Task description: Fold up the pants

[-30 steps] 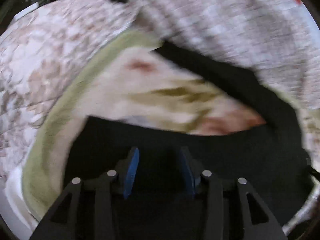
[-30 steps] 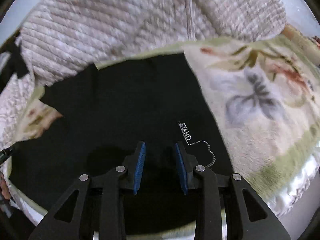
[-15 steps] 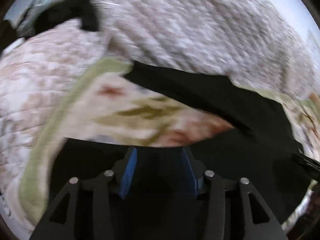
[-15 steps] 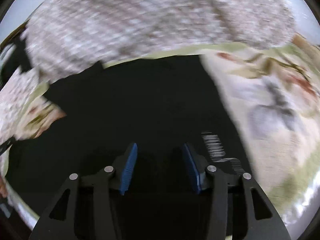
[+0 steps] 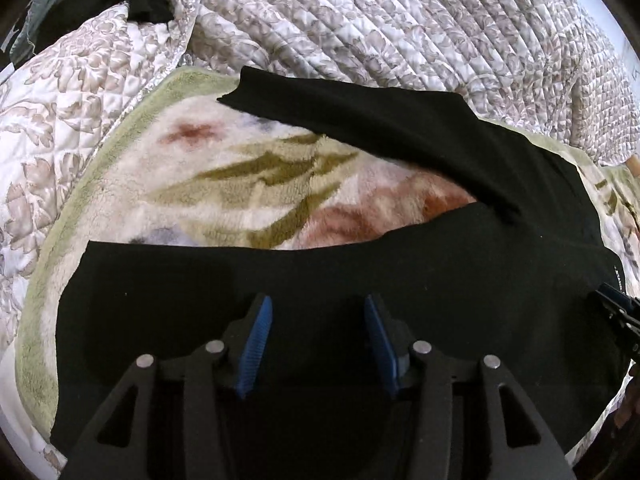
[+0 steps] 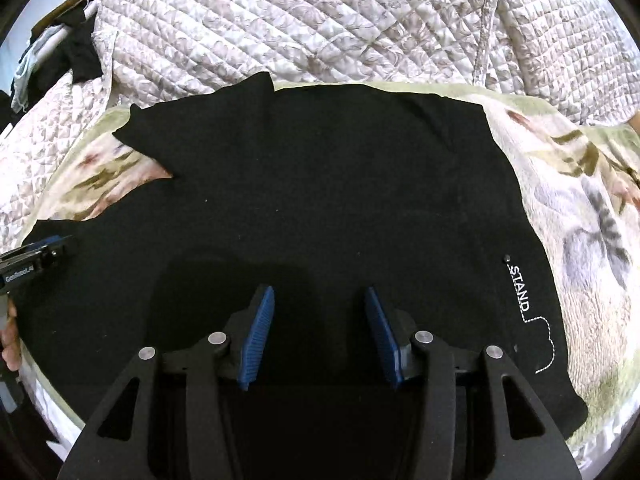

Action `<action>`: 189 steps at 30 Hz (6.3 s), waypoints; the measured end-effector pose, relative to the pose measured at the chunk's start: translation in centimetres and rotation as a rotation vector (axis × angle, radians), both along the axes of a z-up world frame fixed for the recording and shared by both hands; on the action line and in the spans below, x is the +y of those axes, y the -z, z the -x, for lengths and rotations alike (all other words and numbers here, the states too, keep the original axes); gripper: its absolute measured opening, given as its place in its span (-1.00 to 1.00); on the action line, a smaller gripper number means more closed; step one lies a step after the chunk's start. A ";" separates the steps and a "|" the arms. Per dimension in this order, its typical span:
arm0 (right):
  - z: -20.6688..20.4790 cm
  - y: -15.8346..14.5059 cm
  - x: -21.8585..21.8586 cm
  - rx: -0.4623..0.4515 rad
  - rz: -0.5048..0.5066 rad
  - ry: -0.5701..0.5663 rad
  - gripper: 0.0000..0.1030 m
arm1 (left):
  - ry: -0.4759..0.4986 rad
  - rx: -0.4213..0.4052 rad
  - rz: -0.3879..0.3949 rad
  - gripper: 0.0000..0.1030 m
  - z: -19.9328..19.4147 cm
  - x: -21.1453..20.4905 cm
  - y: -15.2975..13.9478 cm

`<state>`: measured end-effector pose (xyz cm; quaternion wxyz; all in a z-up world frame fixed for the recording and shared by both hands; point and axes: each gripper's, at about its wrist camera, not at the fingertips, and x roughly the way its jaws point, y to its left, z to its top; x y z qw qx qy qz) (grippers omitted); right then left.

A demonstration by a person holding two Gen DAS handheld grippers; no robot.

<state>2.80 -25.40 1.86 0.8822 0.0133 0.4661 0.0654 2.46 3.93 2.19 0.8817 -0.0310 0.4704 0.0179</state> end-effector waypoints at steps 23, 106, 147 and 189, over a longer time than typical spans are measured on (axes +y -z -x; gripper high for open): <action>-20.2 -2.5 -4.7 0.052 0.025 -0.279 0.37 | 0.214 -0.061 0.007 0.46 -23.5 0.4 -3.3; 10.3 0.2 -12.8 -0.005 -0.573 0.480 0.12 | -0.282 -0.265 0.147 -0.92 10.3 12.0 -3.4; 10.8 -2.5 -13.5 -0.079 -0.555 0.529 -0.85 | -0.374 -0.218 0.284 -0.95 13.0 14.3 -3.5; 4.8 -2.1 4.8 -0.035 -0.308 -0.216 -0.45 | -0.399 -0.101 0.495 -0.14 12.3 16.6 0.8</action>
